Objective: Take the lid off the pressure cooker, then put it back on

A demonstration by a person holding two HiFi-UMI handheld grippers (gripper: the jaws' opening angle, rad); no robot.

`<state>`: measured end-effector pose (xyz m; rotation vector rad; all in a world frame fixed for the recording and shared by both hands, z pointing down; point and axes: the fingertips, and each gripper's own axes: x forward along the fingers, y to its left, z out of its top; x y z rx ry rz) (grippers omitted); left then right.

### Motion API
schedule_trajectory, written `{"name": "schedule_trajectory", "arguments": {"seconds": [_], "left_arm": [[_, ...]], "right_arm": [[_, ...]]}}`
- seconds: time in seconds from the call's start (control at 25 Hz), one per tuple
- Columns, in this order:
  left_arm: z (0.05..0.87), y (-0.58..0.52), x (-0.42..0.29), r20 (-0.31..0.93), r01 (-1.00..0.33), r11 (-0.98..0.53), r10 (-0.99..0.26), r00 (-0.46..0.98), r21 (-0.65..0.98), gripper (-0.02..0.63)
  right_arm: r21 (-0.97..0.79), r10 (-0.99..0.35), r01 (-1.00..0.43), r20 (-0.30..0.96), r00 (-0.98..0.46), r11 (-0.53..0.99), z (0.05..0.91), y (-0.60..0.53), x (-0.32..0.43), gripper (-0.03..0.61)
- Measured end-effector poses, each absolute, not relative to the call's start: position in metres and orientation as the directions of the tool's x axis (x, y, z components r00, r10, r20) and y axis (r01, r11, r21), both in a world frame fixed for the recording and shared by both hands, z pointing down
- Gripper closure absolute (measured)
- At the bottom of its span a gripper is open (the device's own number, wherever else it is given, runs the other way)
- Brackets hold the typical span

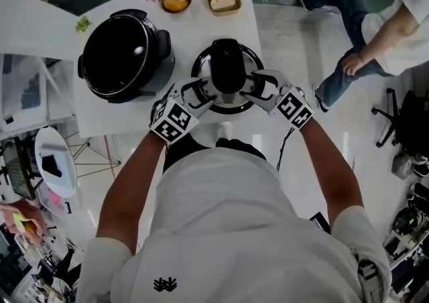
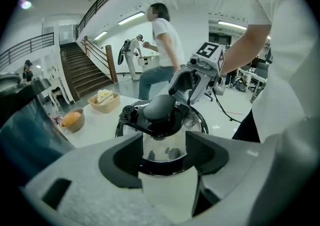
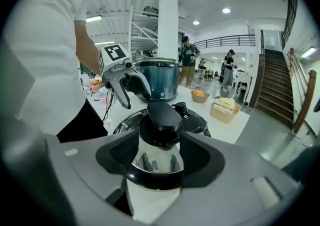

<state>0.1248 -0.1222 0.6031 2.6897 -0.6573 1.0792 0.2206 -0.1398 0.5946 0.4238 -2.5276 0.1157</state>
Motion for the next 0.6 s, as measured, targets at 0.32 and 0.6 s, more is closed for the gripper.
{"name": "schedule_trajectory", "arguments": {"seconds": [0.32,0.6], "left_arm": [[0.5975,-0.1133,0.1261,0.682,-0.463,-0.886,-0.340,0.647,-0.003,0.342],[0.6006,-0.1156,0.1271,0.675,-0.476,-0.880,-0.347,0.651,0.007,0.341]], "right_arm": [[0.011,-0.285,-0.336,0.556,-0.781,0.942,0.5904,-0.1306,0.2244,0.311],[0.007,-0.303,-0.357,0.547,-0.780,0.934,0.5911,-0.1321,0.2272,0.313]]}}
